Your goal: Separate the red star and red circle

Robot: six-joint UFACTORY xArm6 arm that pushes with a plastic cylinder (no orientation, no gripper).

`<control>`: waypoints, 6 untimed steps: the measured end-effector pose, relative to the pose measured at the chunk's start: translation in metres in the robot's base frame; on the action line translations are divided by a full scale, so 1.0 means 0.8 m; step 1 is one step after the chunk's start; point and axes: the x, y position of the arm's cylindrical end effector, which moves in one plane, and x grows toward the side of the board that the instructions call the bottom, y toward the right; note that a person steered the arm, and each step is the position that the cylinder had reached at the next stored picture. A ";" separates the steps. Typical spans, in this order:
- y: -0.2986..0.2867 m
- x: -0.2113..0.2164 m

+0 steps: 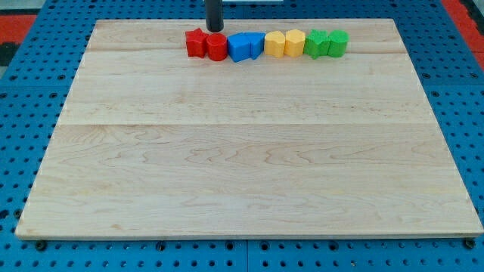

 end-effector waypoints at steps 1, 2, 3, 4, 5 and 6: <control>-0.007 0.025; -0.026 0.064; -0.026 0.064; -0.057 0.079; -0.092 0.090; -0.092 0.090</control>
